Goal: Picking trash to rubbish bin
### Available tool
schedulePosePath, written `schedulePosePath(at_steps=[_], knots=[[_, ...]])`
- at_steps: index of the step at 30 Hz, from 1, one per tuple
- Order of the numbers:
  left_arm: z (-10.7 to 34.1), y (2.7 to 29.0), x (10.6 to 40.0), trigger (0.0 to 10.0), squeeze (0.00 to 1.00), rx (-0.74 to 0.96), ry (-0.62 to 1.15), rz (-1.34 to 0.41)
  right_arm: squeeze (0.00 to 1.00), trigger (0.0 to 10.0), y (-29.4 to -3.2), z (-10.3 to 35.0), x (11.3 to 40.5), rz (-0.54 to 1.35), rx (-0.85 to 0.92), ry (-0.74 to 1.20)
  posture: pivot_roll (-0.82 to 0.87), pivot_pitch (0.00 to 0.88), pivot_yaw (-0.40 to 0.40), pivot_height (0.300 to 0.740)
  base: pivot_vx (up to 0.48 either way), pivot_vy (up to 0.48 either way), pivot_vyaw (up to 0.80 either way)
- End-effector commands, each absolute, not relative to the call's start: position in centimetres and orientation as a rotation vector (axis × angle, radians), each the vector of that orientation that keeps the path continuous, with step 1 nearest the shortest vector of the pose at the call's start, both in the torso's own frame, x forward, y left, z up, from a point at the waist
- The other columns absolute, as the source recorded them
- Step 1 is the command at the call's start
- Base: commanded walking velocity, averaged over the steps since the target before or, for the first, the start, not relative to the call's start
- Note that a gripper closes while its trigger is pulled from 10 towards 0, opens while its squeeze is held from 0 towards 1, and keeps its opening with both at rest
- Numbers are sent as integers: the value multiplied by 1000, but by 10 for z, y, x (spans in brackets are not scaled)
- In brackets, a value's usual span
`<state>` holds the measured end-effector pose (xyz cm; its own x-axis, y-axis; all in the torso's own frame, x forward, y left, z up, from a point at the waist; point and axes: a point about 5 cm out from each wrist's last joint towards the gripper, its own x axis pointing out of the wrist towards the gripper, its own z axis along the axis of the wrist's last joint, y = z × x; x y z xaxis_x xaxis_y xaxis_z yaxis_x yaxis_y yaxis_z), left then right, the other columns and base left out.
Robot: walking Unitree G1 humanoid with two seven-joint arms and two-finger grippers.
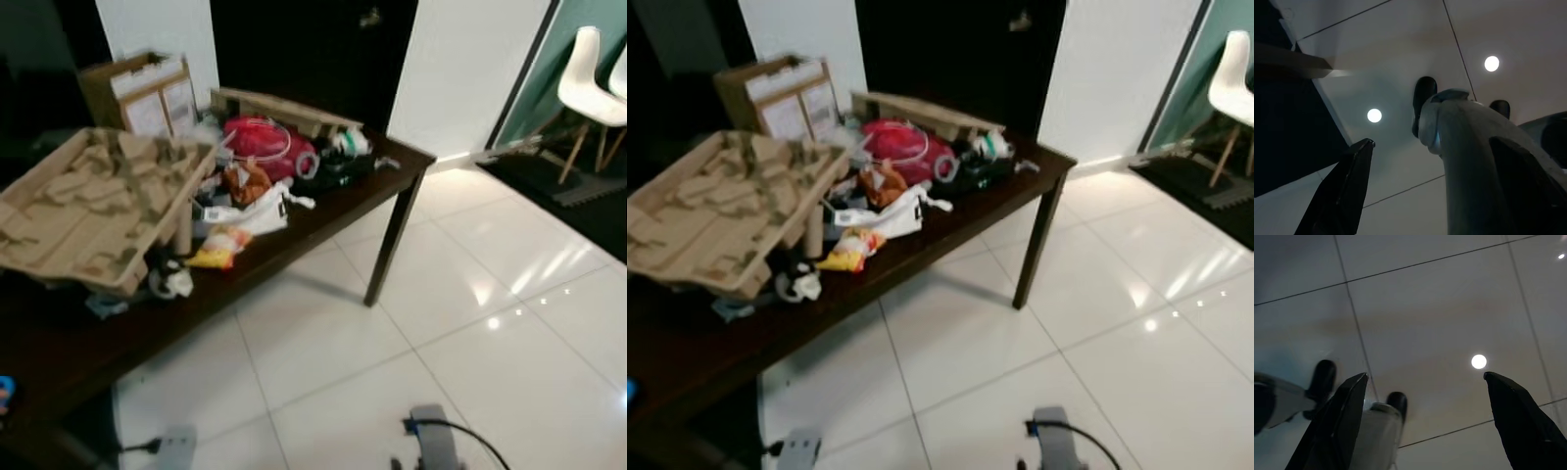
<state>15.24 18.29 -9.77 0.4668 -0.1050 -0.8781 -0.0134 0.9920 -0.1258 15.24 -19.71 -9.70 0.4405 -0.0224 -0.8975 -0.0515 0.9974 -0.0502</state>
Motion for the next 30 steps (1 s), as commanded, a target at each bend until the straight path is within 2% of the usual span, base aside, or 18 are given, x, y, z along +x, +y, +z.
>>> schedulePosePath(at_steps=[1,30], knots=[[-98,183,151,10000,0,-115,1090,-59,0,10000,-202,-99,146,-5,-67,1131,-3,47,-18,740,0,0,0],[-94,174,163,10000,0,-127,1062,-95,0,10000,-206,-94,156,-18,-74,1106,-16,23,-25,740,0,0,0]])
